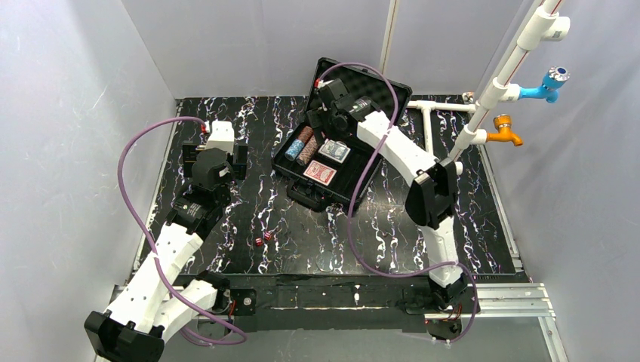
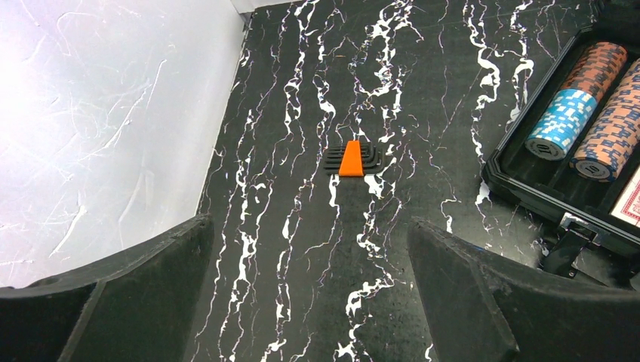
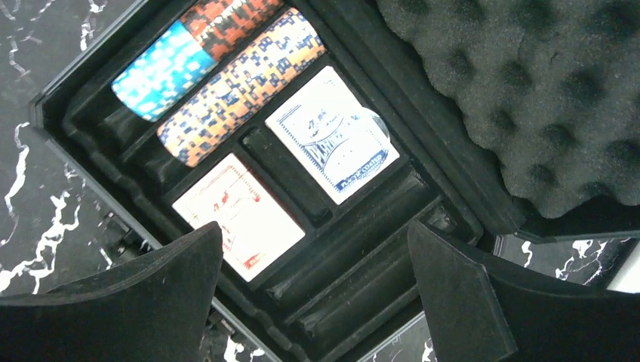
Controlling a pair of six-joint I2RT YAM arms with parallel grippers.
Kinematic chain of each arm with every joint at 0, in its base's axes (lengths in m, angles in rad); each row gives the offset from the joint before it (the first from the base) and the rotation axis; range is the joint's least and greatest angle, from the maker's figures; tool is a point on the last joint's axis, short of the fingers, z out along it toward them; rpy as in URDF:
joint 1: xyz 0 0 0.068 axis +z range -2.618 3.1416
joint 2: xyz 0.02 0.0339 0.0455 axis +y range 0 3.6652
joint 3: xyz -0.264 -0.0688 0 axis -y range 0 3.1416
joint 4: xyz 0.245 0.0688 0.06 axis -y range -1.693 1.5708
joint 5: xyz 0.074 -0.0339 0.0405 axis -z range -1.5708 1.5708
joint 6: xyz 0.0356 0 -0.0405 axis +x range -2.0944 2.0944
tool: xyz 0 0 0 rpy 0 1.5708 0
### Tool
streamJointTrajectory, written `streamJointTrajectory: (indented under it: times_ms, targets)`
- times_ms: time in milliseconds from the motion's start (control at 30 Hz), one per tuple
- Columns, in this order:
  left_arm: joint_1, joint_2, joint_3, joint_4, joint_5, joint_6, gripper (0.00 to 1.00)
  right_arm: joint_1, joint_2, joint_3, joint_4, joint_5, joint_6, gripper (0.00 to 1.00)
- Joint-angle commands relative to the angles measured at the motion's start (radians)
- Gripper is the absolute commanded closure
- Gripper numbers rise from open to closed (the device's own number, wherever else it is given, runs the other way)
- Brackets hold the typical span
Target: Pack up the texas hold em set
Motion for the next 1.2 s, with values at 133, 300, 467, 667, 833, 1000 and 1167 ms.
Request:
streamJointTrajectory:
  times_ms: [133, 300, 467, 667, 833, 1000, 1167]
  targets:
    - [-0.003, -0.004, 0.028, -0.006, 0.012, 0.002, 0.01, 0.040, -0.186, -0.132, 0.042, 0.012, 0.026, 0.00]
    - [-0.005, -0.004, 0.029, -0.009, 0.013, -0.003, 0.01, 0.090, -0.301, -0.236, 0.076, -0.014, 0.088, 0.00]
    - [-0.009, -0.003, 0.035, -0.016, 0.013, -0.033, 0.01, 0.154, -0.425, -0.427, 0.116, -0.020, 0.155, 0.00]
    - [-0.008, 0.003, 0.048, -0.030, 0.040, -0.075, 0.01, 0.243, -0.572, -0.675, 0.125, 0.003, 0.268, 0.00]
    - [-0.009, 0.009, 0.052, -0.031, 0.066, -0.092, 0.01, 0.341, -0.651, -0.844, 0.131, 0.020, 0.346, 0.00]
    - [-0.008, 0.002, 0.035, -0.006, 0.061, -0.081, 0.00, 0.431, -0.715, -1.004, 0.195, 0.042, 0.397, 0.00]
    - [-0.008, -0.007, 0.025, 0.008, 0.059, -0.086, 0.00, 0.515, -0.730, -1.073, 0.204, 0.077, 0.448, 0.00]
